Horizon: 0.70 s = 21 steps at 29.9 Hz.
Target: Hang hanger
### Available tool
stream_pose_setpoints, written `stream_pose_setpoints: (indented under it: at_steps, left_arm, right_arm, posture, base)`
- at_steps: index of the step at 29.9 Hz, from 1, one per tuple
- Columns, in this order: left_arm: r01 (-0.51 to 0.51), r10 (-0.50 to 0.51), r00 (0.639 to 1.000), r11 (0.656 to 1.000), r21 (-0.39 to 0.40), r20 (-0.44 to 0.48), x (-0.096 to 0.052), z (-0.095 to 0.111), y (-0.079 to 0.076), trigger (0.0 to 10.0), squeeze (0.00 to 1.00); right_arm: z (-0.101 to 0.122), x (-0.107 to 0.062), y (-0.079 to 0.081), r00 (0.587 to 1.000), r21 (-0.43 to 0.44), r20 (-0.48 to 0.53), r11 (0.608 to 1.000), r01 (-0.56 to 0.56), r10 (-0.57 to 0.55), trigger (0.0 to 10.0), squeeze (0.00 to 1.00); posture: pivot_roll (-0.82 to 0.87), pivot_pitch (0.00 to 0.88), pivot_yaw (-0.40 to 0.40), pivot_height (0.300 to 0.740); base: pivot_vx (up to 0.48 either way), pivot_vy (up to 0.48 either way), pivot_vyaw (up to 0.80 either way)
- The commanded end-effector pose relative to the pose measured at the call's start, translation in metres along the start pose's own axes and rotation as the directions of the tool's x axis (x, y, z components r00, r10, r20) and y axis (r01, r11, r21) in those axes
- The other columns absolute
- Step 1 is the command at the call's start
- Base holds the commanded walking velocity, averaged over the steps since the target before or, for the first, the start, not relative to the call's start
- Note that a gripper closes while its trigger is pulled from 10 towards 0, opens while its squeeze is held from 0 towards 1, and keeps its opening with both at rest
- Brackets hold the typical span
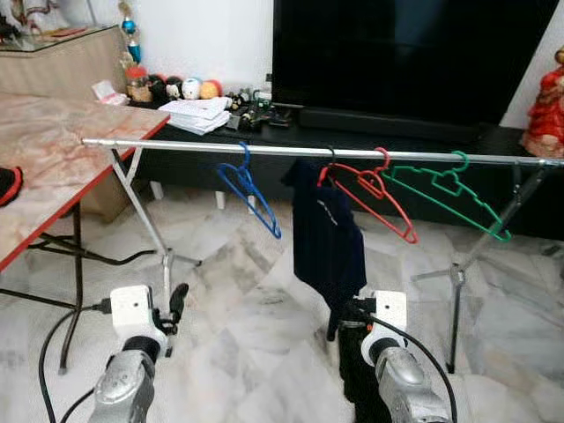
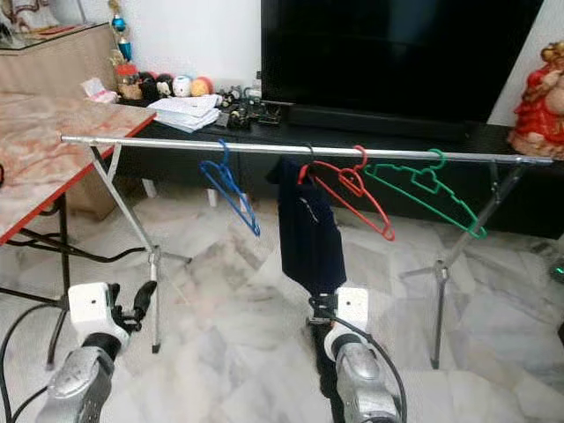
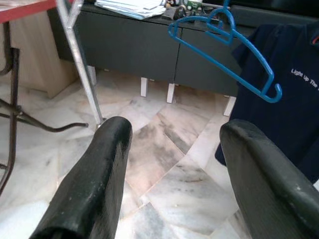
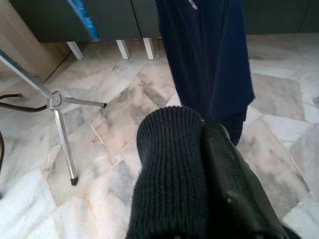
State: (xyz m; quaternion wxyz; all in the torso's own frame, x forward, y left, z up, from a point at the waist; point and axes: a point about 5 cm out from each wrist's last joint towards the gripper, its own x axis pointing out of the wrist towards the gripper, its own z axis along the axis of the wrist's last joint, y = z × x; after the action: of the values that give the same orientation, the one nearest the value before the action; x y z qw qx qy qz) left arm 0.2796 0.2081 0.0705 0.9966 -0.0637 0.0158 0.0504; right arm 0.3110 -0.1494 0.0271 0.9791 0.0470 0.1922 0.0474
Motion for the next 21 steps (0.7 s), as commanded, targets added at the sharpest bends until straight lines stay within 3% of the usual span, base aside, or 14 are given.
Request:
stream_pose_setpoints:
  at_steps: [1, 12, 21]
  left_arm:
    - [0.016, -0.016, 1.000, 1.000, -0.007, 0.001, 0.001, 0.000, -0.007, 10.0, 0.00]
    - [0.018, -0.018, 1.000, 1.000, -0.008, 0.005, 0.001, 0.002, -0.008, 10.0, 0.00]
    - [0.016, -0.016, 1.000, 1.000, -0.011, 0.005, 0.001, 0.001, -0.009, 10.0, 0.00]
  right_arm:
    - [0.001, 0.000, -0.007, 1.000, -0.016, 0.008, 1.000, 0.016, -0.016, 10.0, 0.00]
    - [-0.018, -0.005, -0.009, 0.998, -0.036, -0.068, 0.999, 0.004, -0.006, 10.0, 0.00]
    - [-0.029, -0.007, -0.002, 0.990, -0.080, -0.126, 0.994, -0.077, 0.067, 10.0, 0.00]
  posture:
    - [0.10, 0.000, 0.018, 0.740]
    - [0.10, 0.000, 0.016, 0.740]
    - [0.09, 0.000, 0.014, 0.740]
  base:
    - [0.330, 0.000, 0.00]
    - [0.331, 0.000, 0.00]
    - [0.335, 0.000, 0.00]
